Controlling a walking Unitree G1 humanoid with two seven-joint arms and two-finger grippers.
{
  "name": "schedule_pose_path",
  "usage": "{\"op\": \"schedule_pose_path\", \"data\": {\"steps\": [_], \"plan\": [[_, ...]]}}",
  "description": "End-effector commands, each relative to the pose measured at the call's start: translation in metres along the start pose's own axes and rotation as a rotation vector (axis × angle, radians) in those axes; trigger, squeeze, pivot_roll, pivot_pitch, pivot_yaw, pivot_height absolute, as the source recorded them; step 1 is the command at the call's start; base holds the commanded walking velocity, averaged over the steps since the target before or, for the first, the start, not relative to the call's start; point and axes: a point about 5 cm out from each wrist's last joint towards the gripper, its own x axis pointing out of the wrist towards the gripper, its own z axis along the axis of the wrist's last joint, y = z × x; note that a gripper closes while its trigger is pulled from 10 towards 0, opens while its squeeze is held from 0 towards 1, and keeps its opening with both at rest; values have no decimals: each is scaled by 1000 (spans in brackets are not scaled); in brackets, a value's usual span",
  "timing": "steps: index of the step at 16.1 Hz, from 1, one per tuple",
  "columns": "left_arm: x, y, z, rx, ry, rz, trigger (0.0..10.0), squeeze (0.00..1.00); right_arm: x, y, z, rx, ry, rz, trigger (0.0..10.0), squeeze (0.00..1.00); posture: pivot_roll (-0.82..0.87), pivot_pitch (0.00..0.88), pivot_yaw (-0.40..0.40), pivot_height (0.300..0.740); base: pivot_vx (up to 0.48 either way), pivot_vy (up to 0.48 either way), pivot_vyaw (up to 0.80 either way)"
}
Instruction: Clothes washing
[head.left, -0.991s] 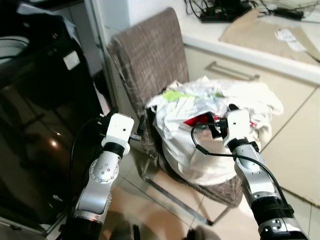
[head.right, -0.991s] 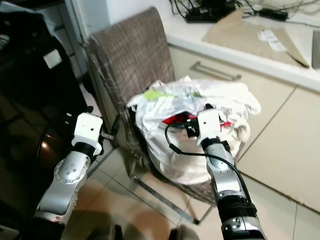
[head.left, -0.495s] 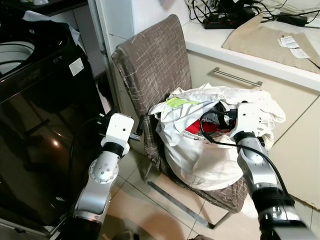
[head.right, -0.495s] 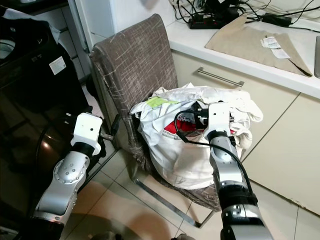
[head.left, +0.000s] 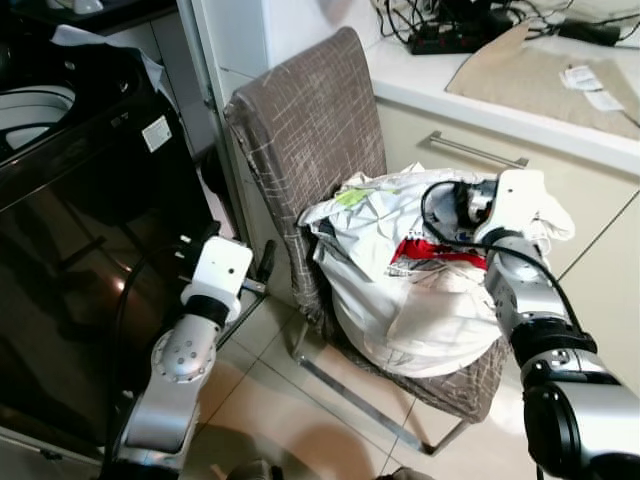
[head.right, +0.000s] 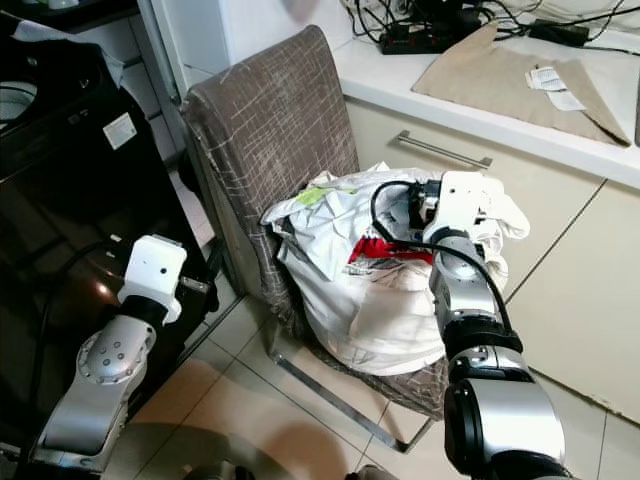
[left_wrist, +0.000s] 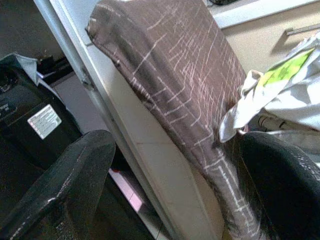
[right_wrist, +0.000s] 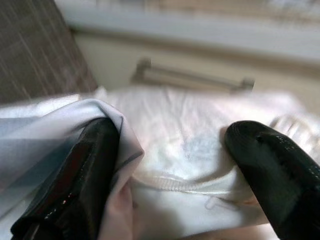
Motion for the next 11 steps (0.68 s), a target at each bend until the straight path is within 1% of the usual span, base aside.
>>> {"op": "schedule_pose_path", "data": {"steps": [1,2,3,4,5,6,7,8,9,10,11], "plan": [[-4,6,2,18,7,2,10000,0,1,3,-10,25,90,17,10000,0,90,119,39,740,0,0,0],[-5,7,2,24,13,5,10000,0,0,5,-17,66,144,27,10000,0,102,120,39,740,0,0,0],[-7,9,3,29,16,7,10000,0,-1,5,-21,104,171,11,3882,0,114,120,38,740,0,0,0],[-9,11,3,35,20,10,10000,0,-2,5,-24,129,190,11,0,0,128,119,37,740,0,0,0],[-11,13,3,43,27,16,10000,0,-1,8,-23,144,177,20,0,0,135,115,35,740,0,0,0],[-12,14,4,44,30,18,10000,0,-1,9,-22,140,170,27,0,0,137,114,34,740,0,0,0],[-11,13,5,44,33,21,10000,0,-1,19,-22,117,161,73,0,0,136,109,25,740,0,0,0],[-11,13,5,44,33,22,10000,0,-2,22,-23,113,160,82,0,0,136,109,25,740,0,0,0],[-10,12,6,38,32,26,10000,0,-4,28,-27,135,173,108,0,0,129,110,17,740,0,0,0],[-9,11,7,36,32,27,10000,0,-5,31,-29,170,186,116,0,0,127,111,14,740,0,0,0],[-8,8,7,26,30,29,10000,0,-7,37,-35,313,234,118,0,0,118,113,6,740,0,0,0]]}}
